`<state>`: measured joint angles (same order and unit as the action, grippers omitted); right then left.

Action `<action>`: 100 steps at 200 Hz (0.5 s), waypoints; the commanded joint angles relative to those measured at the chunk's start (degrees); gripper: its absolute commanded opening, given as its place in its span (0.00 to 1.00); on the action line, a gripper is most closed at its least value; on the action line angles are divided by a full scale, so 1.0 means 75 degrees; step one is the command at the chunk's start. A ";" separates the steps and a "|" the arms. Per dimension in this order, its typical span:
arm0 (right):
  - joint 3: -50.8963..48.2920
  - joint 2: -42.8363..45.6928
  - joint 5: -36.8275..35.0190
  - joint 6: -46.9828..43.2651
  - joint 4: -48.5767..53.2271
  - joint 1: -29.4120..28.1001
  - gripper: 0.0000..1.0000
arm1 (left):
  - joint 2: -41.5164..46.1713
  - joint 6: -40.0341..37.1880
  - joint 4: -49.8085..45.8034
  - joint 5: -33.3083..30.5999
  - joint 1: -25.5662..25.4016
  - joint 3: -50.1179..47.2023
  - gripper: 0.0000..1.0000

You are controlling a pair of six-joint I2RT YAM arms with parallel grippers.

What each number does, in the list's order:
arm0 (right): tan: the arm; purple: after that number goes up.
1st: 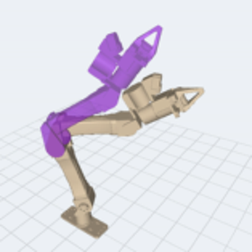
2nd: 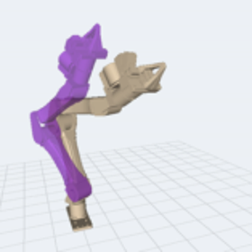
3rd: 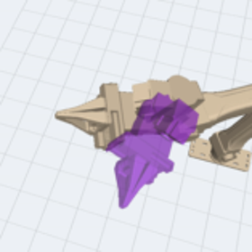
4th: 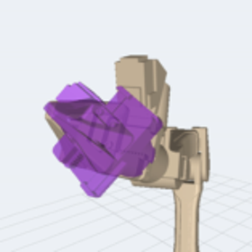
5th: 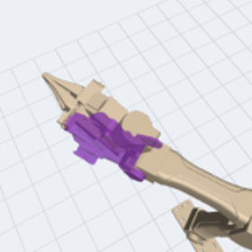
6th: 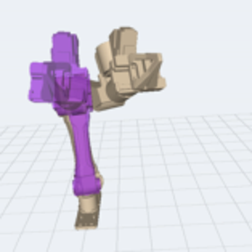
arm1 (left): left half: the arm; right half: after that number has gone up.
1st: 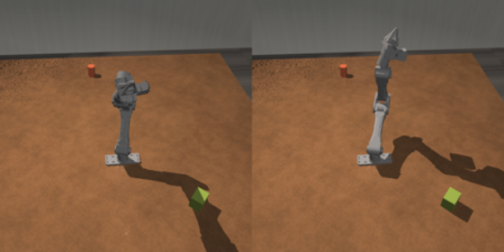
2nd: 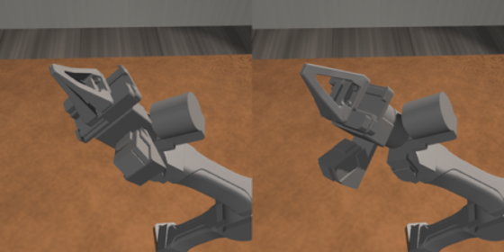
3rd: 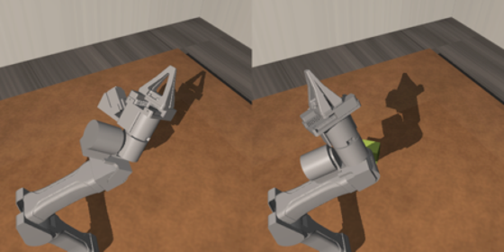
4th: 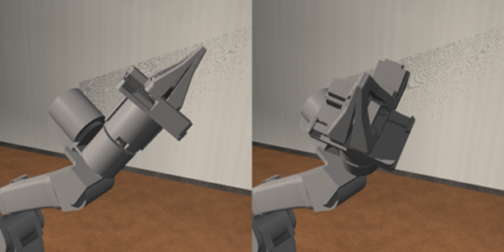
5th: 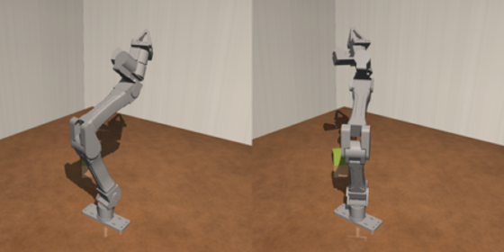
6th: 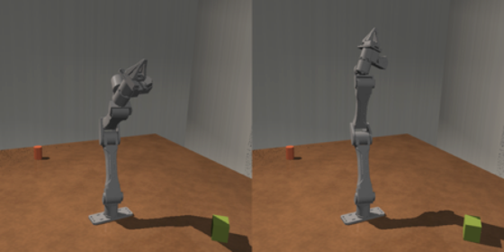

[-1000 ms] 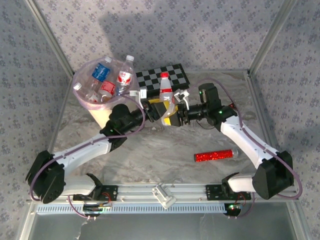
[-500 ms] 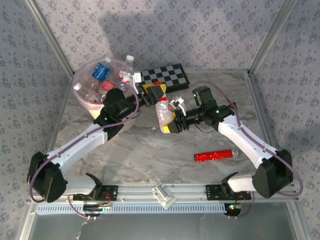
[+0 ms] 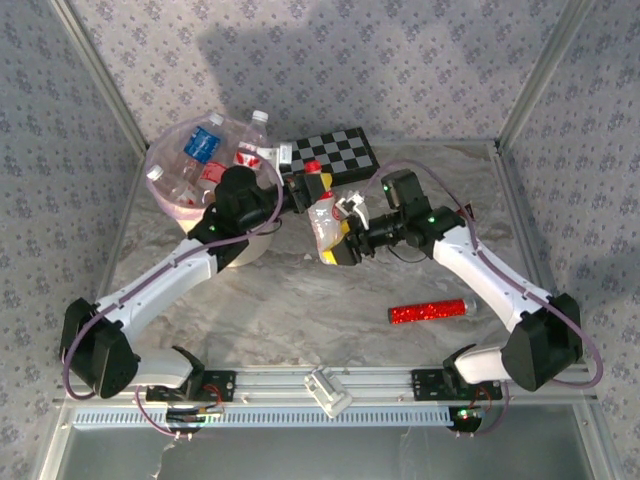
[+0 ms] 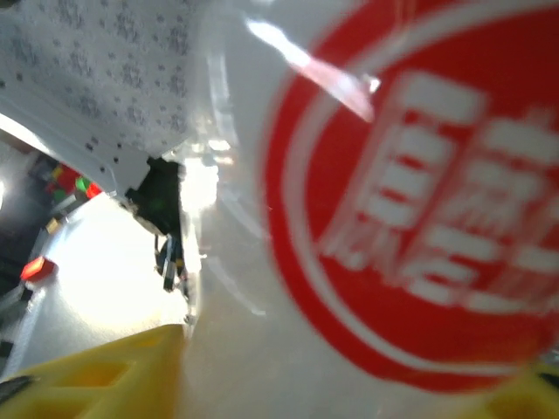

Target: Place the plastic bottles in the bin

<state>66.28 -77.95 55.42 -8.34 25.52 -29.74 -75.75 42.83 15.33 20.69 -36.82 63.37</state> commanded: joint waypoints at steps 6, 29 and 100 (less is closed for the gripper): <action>0.0534 -0.0161 -0.0140 0.0184 0.0017 -0.0025 0.95 | 0.0314 -0.0595 -0.0914 0.0133 0.0383 0.1128 0.13; 0.0609 -0.0221 -0.0452 0.0231 0.0095 0.0089 1.00 | 0.0461 -0.1288 -0.1926 0.0088 0.0826 0.2276 0.10; -0.0211 0.0026 -0.0756 0.0961 -0.0445 0.0546 1.00 | 0.2186 -0.4738 -0.2738 -0.3394 0.1998 0.3216 0.00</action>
<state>65.89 -78.85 50.87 -2.72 22.06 -26.55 -63.11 19.88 -3.14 6.59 -23.68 85.80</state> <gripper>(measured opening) 0.998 0.247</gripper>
